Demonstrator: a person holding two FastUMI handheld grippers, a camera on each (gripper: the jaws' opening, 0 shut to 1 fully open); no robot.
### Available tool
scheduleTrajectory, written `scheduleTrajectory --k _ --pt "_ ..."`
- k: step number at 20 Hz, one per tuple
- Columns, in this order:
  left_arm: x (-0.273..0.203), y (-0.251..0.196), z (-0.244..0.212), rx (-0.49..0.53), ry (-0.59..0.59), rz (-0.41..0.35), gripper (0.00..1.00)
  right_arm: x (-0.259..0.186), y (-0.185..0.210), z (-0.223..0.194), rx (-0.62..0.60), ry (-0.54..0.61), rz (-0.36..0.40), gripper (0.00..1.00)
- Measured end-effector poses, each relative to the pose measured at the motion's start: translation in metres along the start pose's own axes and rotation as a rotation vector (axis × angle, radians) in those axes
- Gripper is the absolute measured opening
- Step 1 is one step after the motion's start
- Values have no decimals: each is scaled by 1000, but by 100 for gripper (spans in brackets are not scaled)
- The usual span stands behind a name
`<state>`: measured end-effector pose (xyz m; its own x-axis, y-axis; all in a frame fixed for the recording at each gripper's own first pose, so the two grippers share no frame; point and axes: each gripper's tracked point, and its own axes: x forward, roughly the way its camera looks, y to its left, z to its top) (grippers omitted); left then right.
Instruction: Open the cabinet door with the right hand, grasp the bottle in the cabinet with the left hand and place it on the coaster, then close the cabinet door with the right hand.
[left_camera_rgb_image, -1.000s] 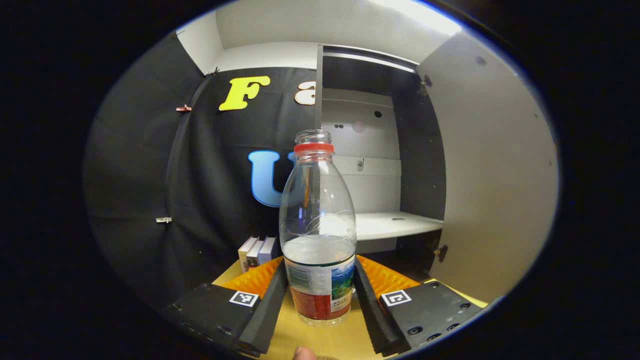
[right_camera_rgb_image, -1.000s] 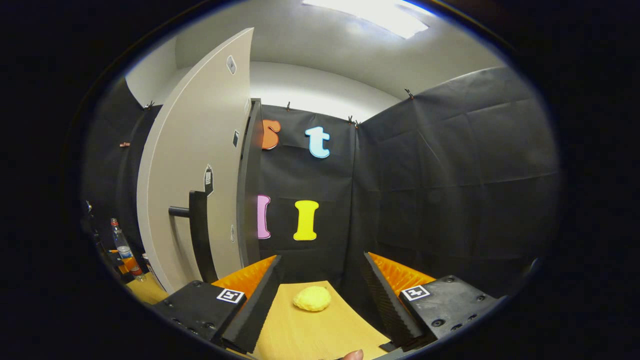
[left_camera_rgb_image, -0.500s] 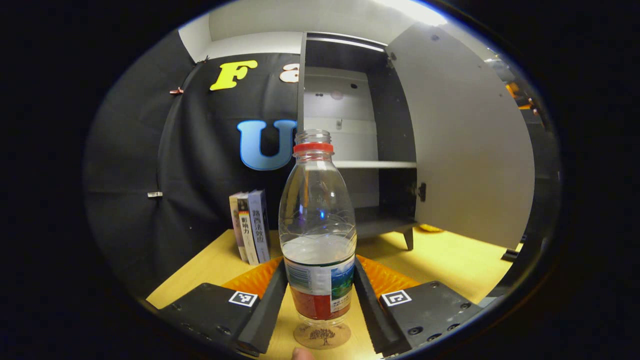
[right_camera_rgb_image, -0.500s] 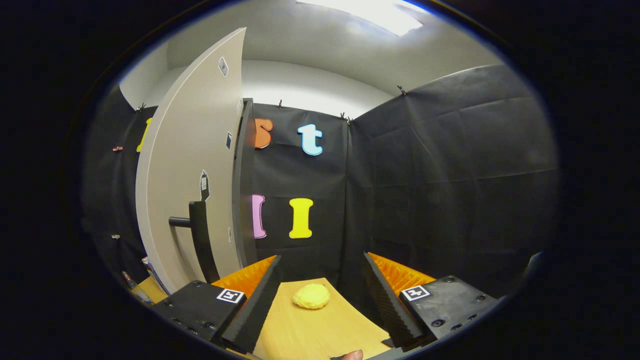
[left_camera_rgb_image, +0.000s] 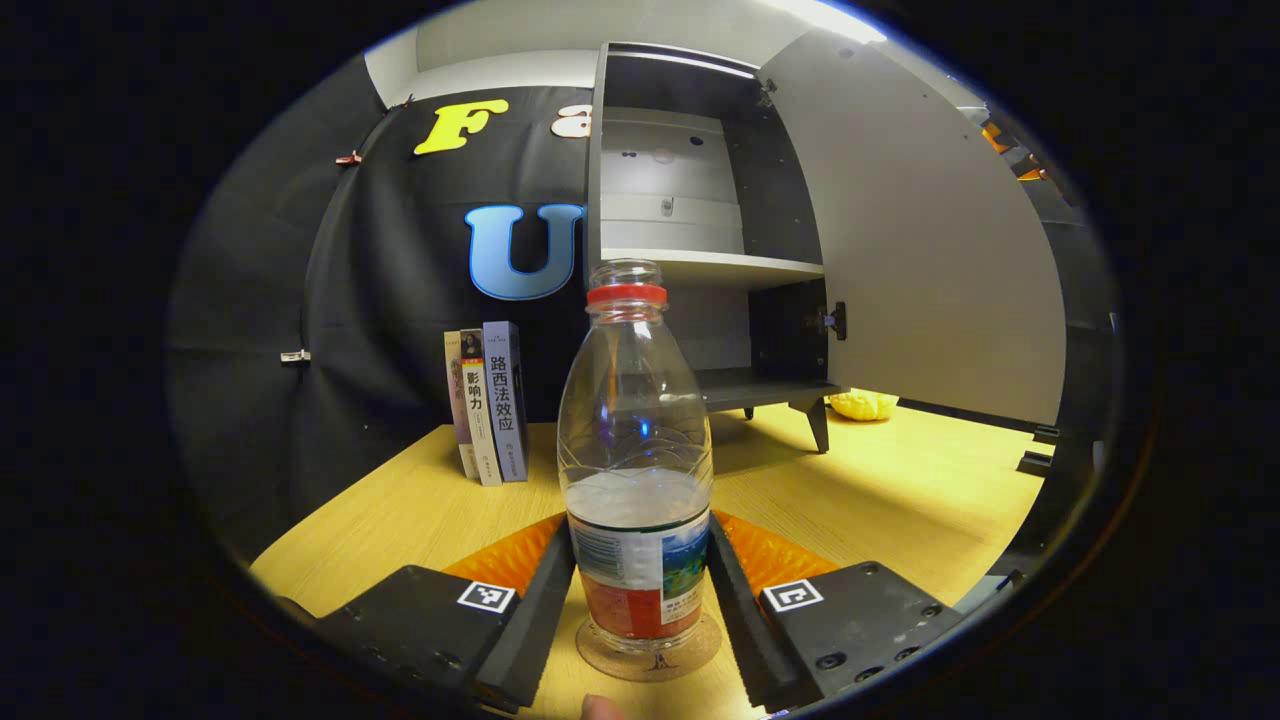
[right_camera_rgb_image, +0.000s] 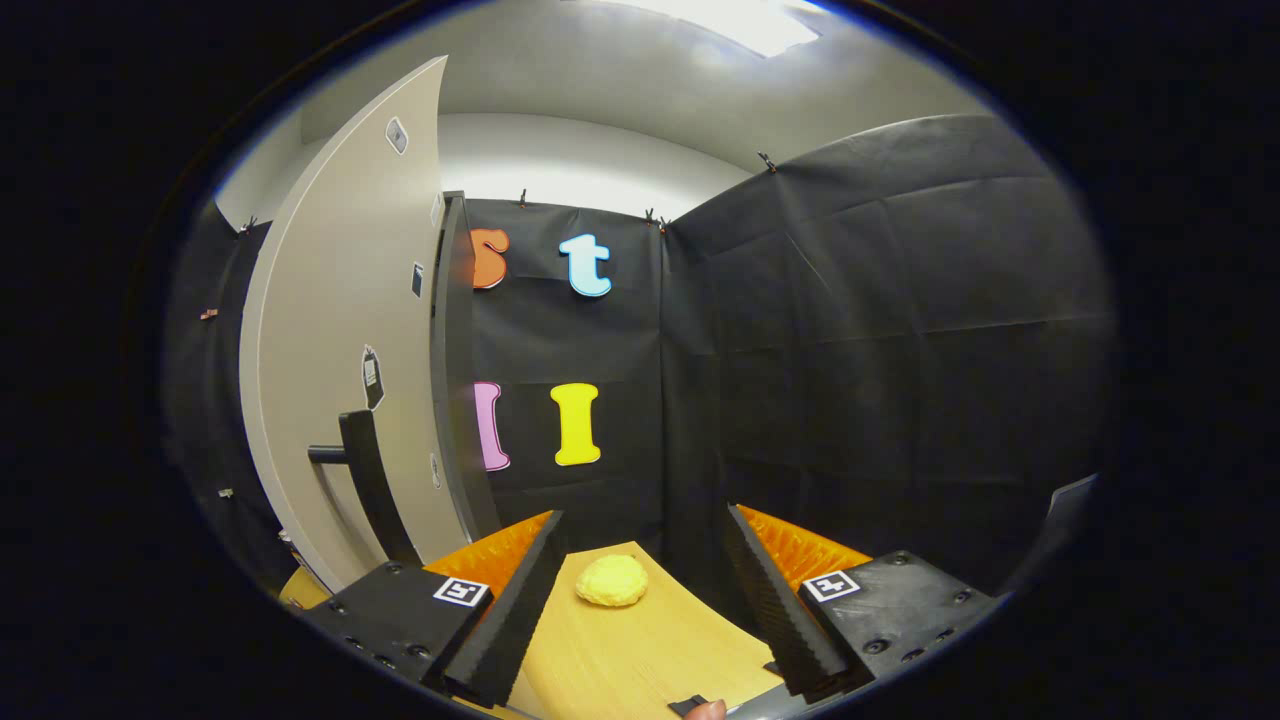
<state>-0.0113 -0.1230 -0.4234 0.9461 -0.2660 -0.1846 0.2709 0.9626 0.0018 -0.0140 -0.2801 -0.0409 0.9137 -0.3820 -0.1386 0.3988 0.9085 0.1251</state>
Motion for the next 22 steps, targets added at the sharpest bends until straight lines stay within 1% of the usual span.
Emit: scheduleTrajectory --k 3,11,16,20,22 --pt "3 -4 -9 8 6 -22 76 -1 -5 -1 14 10 -18 97" --pt "5 -5 -14 6 28 -32 81 -1 -4 -6 29 27 -11 98" --pt "1 -4 -13 -4 53 -28 94 2 -2 -11 35 40 2 98" --pt "1 -2 -8 -4 55 -29 93 3 2 -14 34 45 17 98" --pt "2 -2 -12 -3 67 -31 93 3 3 -13 40 44 24 98"
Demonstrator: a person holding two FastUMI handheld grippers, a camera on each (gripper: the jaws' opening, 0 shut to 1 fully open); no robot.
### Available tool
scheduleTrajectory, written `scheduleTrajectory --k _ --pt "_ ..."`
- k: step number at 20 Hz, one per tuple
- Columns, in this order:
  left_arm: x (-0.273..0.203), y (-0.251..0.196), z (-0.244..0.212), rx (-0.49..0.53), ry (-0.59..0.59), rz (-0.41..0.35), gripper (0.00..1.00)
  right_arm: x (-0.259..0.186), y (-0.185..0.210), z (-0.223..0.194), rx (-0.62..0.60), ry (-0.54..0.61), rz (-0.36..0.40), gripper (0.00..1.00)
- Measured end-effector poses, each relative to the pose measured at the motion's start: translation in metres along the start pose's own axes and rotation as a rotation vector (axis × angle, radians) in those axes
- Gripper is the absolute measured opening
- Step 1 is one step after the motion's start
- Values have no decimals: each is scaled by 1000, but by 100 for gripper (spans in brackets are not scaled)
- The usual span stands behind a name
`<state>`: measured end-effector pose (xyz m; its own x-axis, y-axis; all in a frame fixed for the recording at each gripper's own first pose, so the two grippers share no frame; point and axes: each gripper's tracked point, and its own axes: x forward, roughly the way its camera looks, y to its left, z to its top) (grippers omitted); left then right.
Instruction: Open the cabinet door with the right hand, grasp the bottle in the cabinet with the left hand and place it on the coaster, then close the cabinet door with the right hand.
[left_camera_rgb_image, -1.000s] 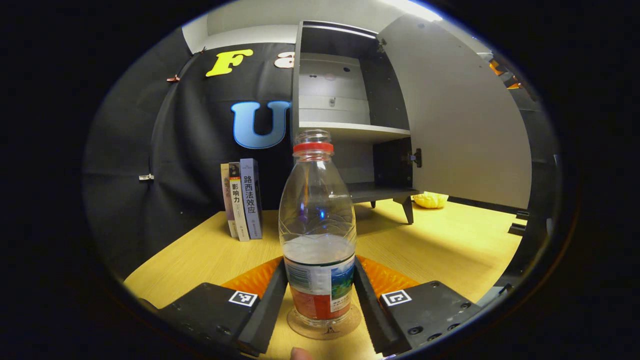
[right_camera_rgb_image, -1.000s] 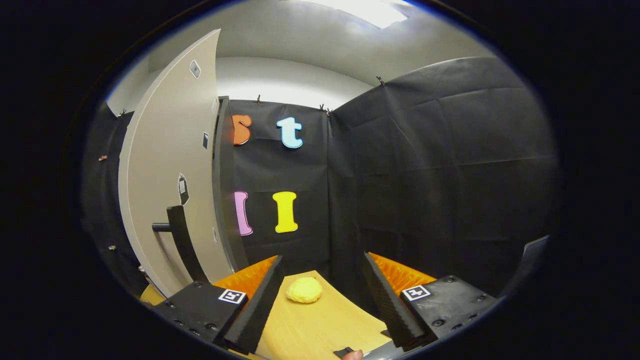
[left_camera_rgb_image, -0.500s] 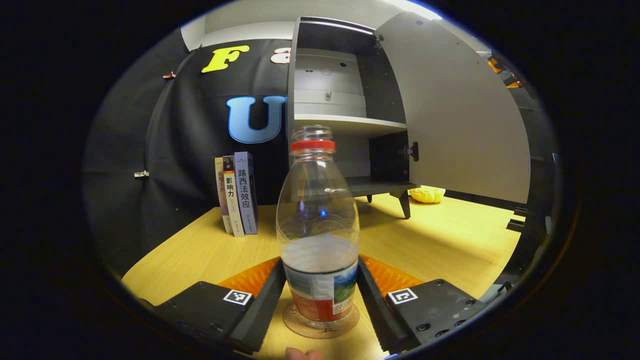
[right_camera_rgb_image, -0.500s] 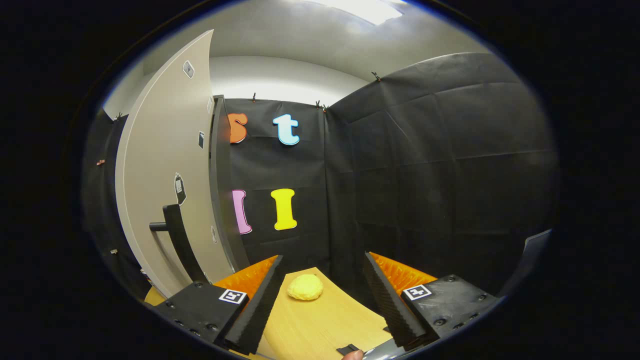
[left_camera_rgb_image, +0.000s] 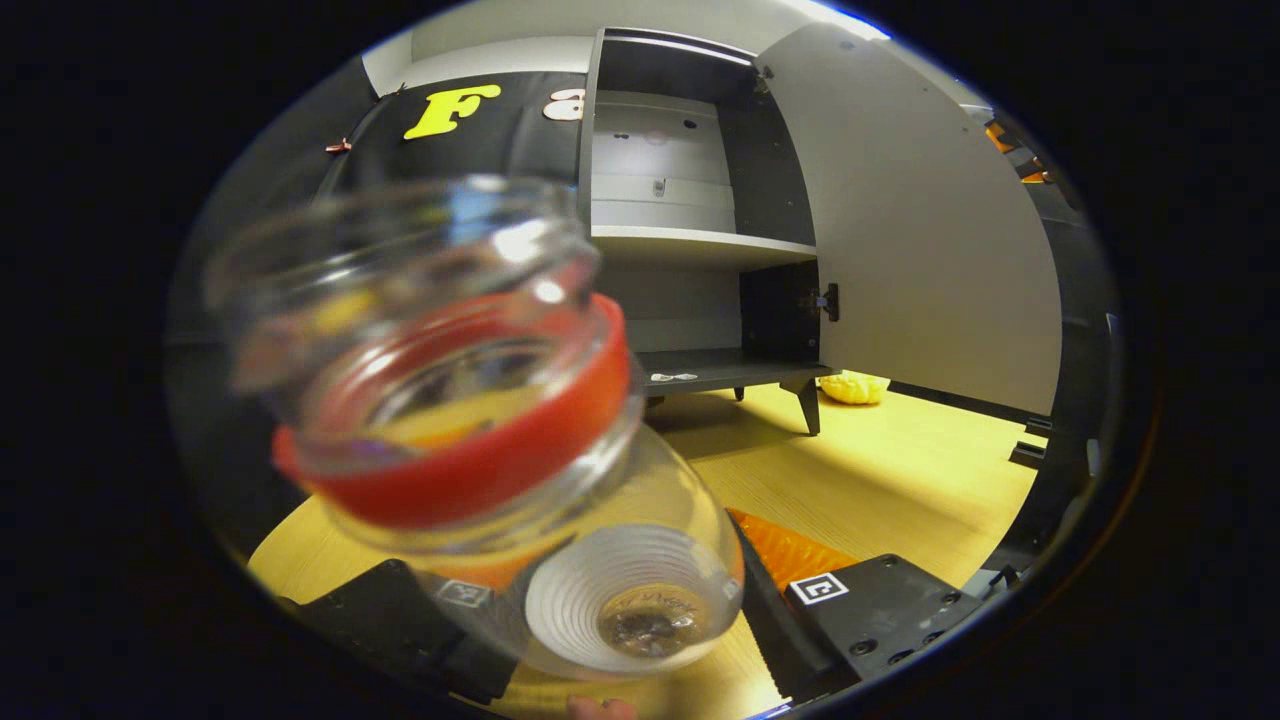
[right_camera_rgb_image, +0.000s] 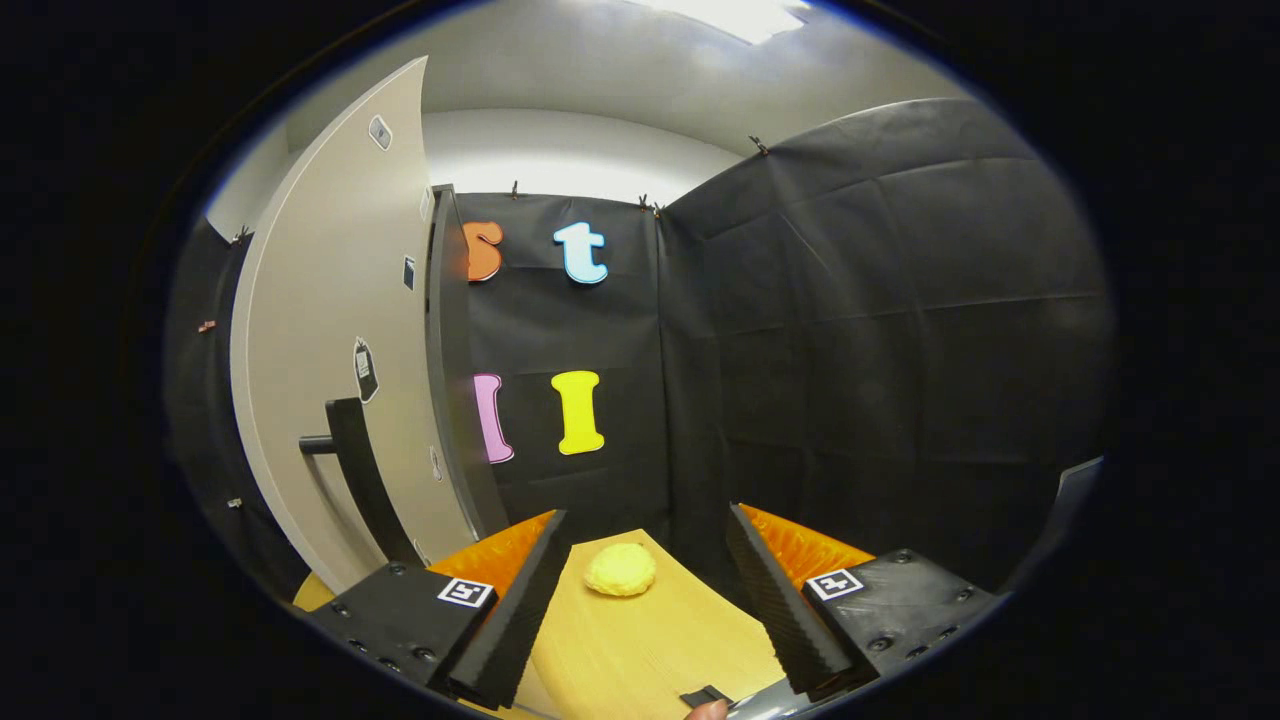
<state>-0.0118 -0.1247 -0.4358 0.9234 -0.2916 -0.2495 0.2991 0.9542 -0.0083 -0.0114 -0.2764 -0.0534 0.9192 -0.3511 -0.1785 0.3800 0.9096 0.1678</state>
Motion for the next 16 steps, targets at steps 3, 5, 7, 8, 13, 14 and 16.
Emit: scheduleTrajectory --k 3,5,7,8,13,14,16 --pt "7 1 3 2 12 5 93 0 0 -1 0 2 5 98" --pt "14 1 11 11 7 0 93 0 -2 -1 1 4 6 98" --pt "19 -2 12 25 18 -9 93 0 -3 -2 11 6 8 98" --pt "21 -2 9 31 24 -9 93 2 -2 -3 15 8 10 98" --pt "31 -1 8 48 38 4 93 6 -6 -8 19 19 15 98" --pt "34 0 8 49 40 8 93 6 -6 -10 21 22 17 98" --pt "37 1 7 47 46 12 93 8 -7 -14 22 31 20 98"
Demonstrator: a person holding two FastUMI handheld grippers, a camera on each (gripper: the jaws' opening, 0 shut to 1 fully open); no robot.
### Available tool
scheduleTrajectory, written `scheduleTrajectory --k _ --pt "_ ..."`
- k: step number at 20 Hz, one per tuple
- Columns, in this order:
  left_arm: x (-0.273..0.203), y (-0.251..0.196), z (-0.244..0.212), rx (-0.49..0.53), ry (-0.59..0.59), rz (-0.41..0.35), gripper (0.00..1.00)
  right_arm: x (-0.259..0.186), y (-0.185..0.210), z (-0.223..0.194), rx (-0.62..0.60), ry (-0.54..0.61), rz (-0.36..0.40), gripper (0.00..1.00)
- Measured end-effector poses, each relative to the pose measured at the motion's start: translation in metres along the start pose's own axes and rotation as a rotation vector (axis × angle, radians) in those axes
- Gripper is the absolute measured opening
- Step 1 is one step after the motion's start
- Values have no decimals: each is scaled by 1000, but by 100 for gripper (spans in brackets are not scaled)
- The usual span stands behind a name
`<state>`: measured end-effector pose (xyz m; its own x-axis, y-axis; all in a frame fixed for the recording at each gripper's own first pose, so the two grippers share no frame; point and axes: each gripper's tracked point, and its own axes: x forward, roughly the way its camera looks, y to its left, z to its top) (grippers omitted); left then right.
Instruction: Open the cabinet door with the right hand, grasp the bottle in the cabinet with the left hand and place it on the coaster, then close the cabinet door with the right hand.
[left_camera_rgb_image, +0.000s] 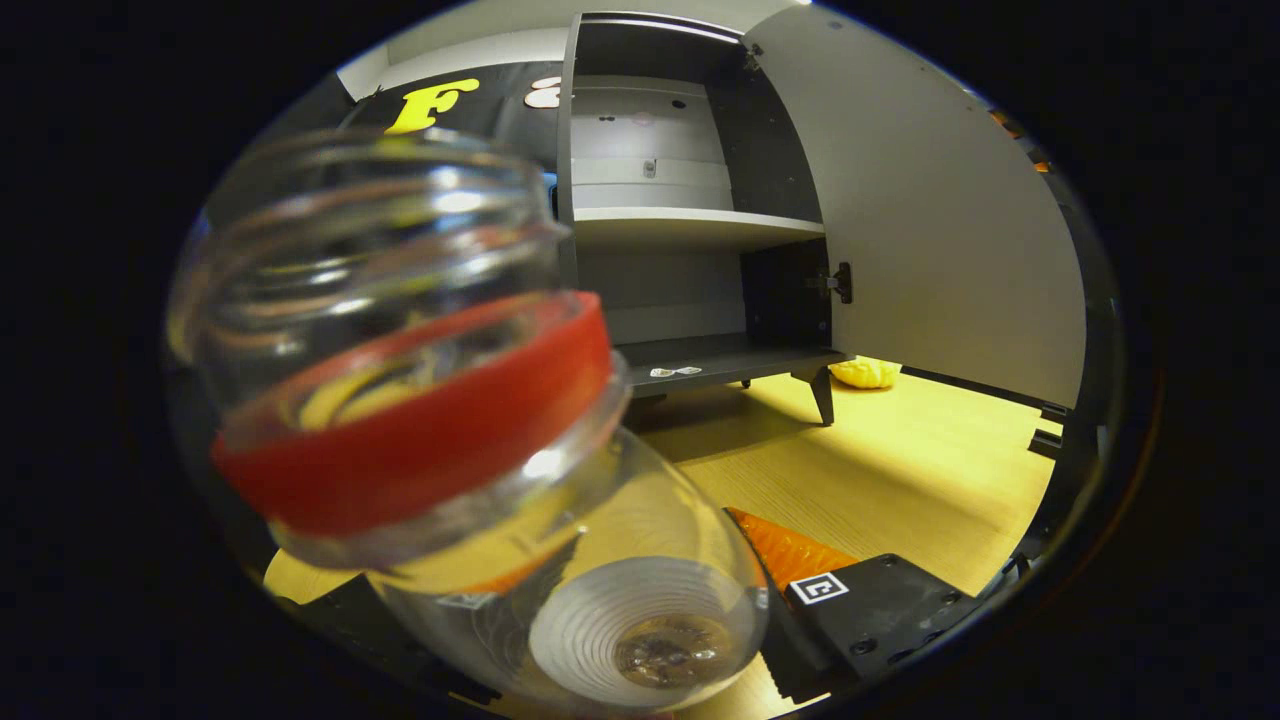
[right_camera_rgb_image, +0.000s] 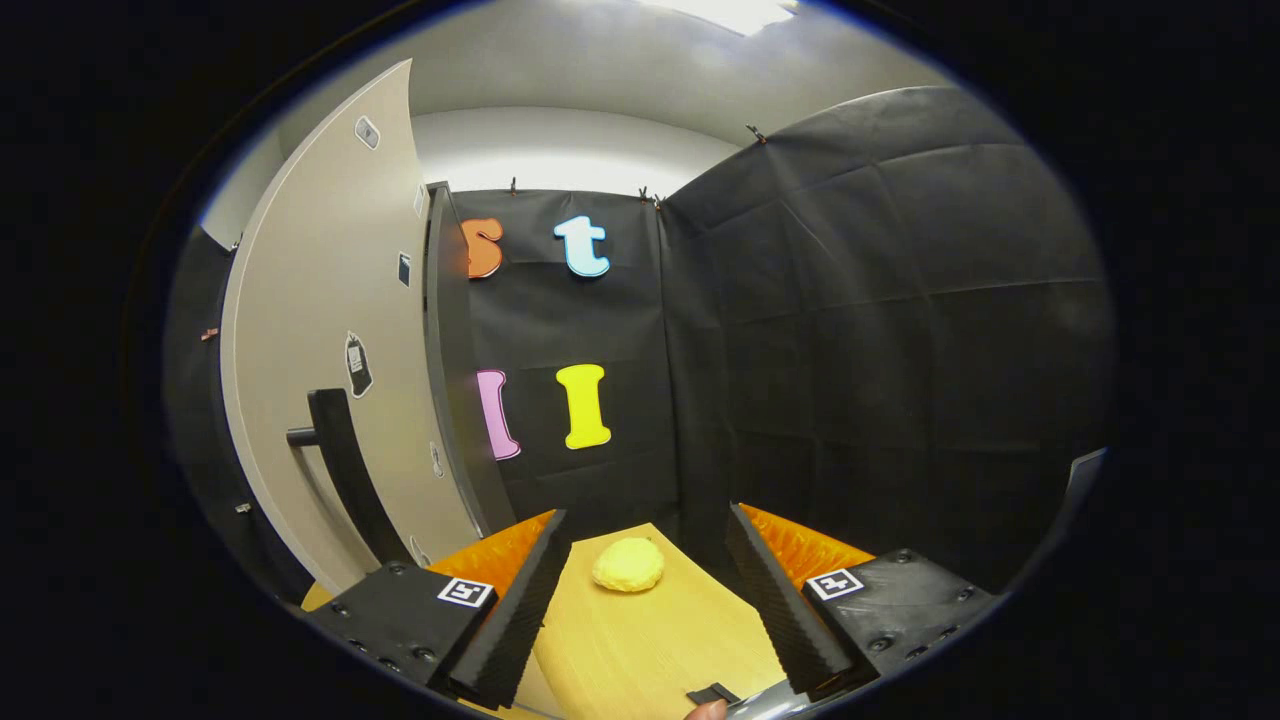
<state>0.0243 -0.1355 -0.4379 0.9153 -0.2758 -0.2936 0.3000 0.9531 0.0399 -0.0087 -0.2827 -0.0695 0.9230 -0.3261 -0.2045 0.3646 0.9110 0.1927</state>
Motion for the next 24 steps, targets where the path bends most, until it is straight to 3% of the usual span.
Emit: scheduleTrajectory --k 13,24 --pt "8 -3 5 -2 0 11 94 7 -1 -6 16 15 14 98" --pt "-7 -1 56 13 -57 1 94 7 15 -3 12 1 56 98"
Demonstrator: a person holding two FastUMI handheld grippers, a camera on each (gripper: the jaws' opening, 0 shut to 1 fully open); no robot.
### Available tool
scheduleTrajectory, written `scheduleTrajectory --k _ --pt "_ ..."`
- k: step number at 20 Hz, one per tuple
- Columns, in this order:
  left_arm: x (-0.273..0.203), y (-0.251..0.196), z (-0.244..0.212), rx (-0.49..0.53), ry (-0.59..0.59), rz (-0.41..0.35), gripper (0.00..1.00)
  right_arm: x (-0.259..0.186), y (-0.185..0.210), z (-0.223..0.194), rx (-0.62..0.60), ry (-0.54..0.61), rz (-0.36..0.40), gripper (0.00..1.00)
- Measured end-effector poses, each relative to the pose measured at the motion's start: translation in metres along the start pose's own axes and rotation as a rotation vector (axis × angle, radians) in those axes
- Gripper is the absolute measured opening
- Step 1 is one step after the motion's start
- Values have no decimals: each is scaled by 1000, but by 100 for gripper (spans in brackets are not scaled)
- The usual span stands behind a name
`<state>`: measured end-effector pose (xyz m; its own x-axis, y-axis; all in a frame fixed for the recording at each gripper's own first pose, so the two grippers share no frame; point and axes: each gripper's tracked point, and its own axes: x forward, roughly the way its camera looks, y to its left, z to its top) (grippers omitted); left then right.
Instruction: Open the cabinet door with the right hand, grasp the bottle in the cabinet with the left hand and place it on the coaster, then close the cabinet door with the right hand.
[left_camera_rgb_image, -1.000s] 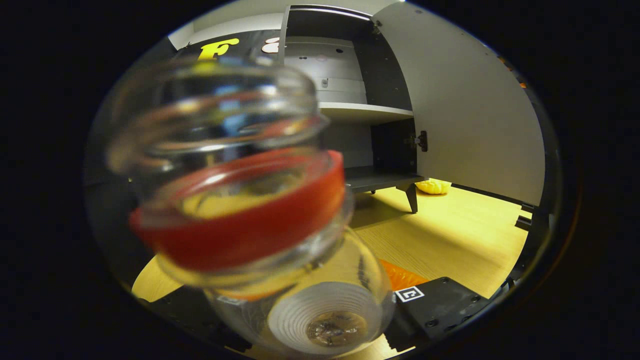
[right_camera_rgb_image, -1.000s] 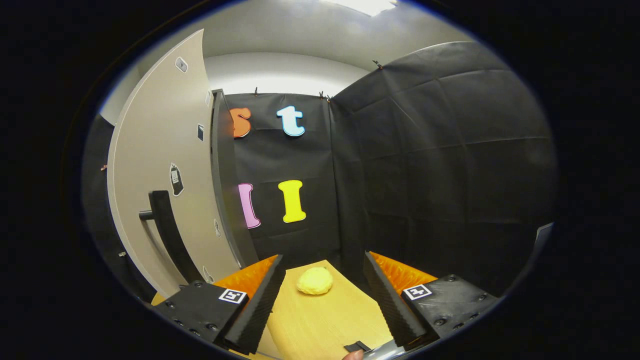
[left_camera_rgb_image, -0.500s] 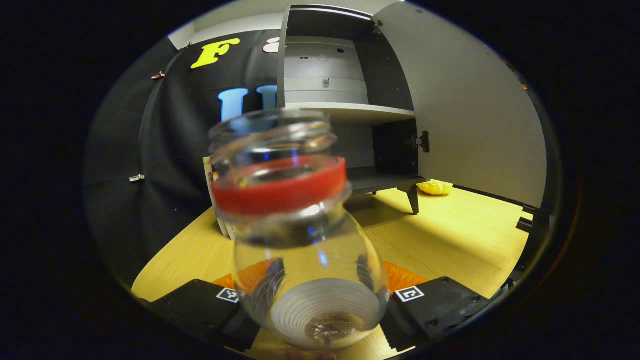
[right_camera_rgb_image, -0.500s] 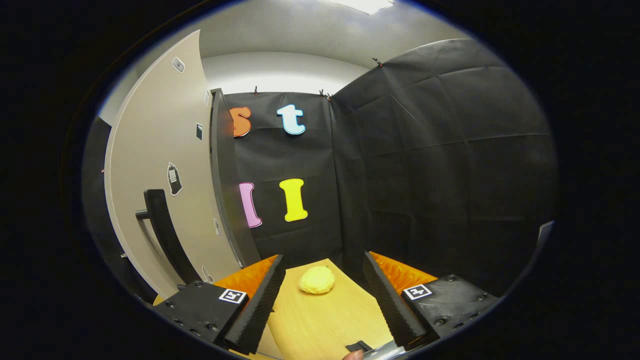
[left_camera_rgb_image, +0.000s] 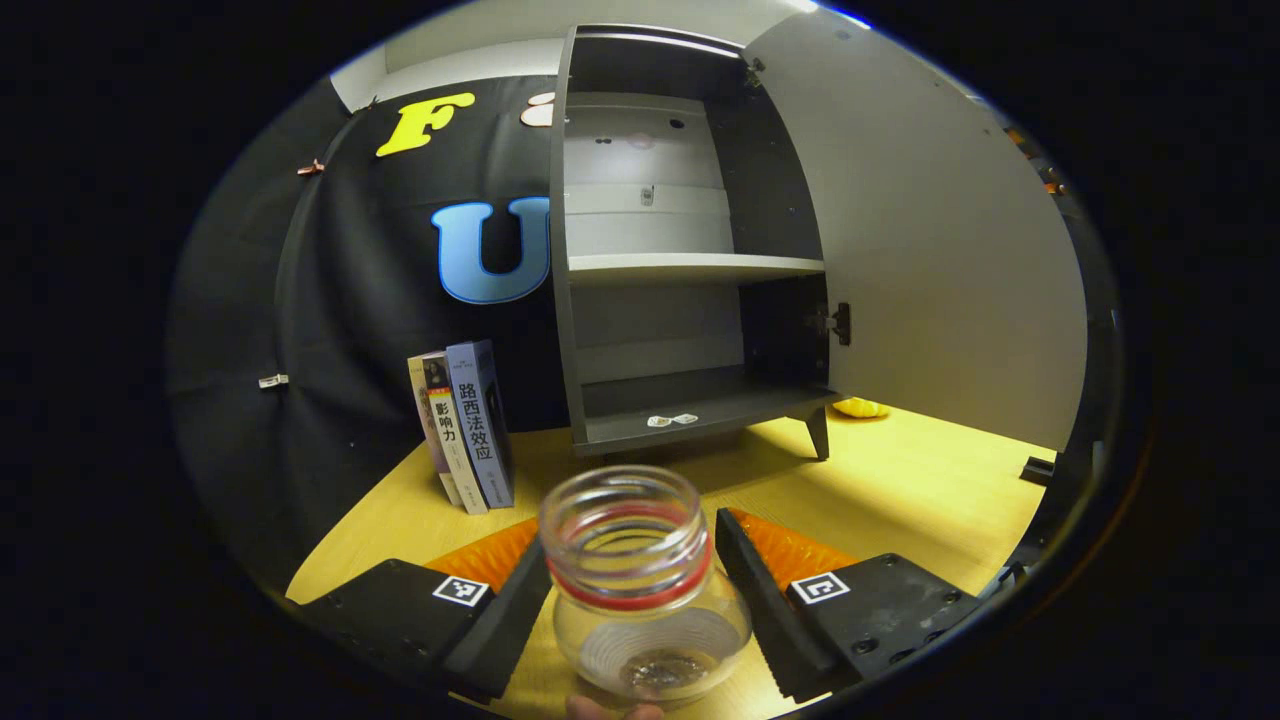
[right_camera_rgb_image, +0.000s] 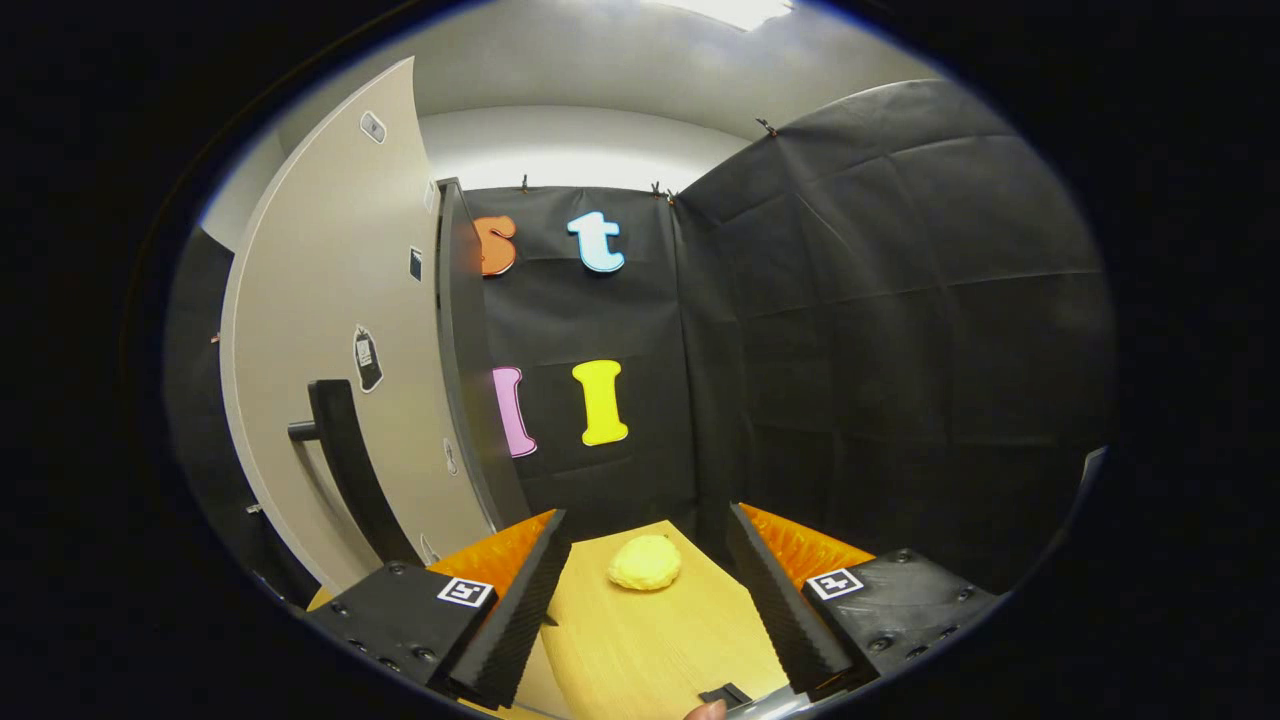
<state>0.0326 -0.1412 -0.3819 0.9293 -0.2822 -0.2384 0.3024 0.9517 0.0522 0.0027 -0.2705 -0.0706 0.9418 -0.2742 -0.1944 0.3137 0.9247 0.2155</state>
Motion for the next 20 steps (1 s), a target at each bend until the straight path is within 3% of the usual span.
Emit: scheduleTrajectory --k 11,15,20 --pt "-51 3 132 -98 -103 3 94 2 15 -2 -29 21 38 98" --pt "-76 23 192 -135 -170 61 94 -2 48 -6 -36 32 108 98" --pt "-101 59 229 -155 -202 128 94 -8 57 -4 -81 21 99 97"
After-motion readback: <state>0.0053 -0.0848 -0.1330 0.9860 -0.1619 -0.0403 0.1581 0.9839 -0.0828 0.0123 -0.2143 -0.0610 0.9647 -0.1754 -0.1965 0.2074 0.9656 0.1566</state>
